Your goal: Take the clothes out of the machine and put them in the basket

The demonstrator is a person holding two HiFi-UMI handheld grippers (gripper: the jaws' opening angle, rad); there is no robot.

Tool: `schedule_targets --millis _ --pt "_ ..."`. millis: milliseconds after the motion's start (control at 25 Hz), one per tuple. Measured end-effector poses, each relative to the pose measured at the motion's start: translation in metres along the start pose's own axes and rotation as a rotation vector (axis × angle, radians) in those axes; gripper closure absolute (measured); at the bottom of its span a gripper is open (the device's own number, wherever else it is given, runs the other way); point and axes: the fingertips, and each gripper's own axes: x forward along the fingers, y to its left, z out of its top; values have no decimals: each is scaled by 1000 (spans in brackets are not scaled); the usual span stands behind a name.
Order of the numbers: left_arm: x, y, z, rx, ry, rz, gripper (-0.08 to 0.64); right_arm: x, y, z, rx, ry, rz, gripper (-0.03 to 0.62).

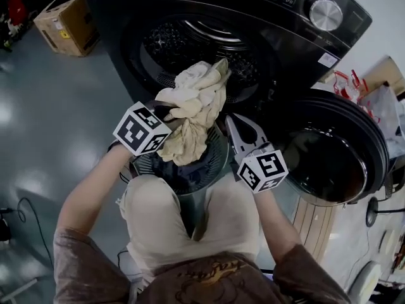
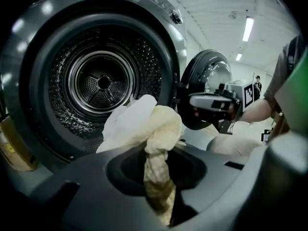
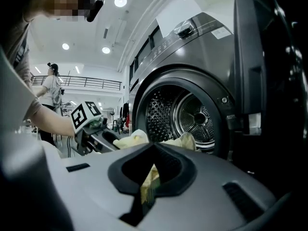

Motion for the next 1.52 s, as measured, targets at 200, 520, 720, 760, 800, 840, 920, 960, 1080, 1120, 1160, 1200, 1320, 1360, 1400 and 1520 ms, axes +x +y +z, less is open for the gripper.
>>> schedule_targets --millis 200,520,720,760,800,840,920,960,1080,1120,1160,1200,1320,1360,1400,1520 --pt "-15 -12 -15 -12 31 -1 410 2 5 -2 -1 6 18 595" --pt "-19 -1 -26 -24 40 45 208 -1 6 -1 8 -1 13 595" --pt "13 21 -18 -30 -1 102 181 -3 5 -4 9 1 6 595" --pt "24 26 -16 -38 -9 110 178 -4 5 -4 8 3 5 595" --pt "35 31 -14 -49 -17 117 173 -4 5 -4 6 5 4 595" --pt "45 37 -11 -57 -23 124 168 -5 5 -4 4 6 1 595" --pt "67 47 -2 -59 -32 140 164 -8 5 -2 -1 7 -6 595" --pt "79 51 2 -54 -29 143 161 -9 4 -2 -4 8 -11 595" --pt "115 58 12 -52 -3 130 152 -13 0 0 -9 9 -30 595" --pt "126 59 14 -52 5 128 152 -14 -1 0 -10 11 -36 595" --pt "135 60 16 -49 15 130 152 -16 -2 -1 -11 13 -41 595" --pt "144 61 17 -45 28 134 152 -16 -3 -1 -12 15 -45 595" --pt "164 62 18 -30 69 130 171 -18 -5 -3 -15 20 -52 595" --pt "169 62 19 -18 79 128 179 -19 -6 -3 -15 21 -55 595" --pt "174 61 20 1 81 129 189 -19 -7 -4 -14 21 -58 595" --pt "180 62 28 68 50 157 236 -21 -10 -5 -14 21 -65 595"
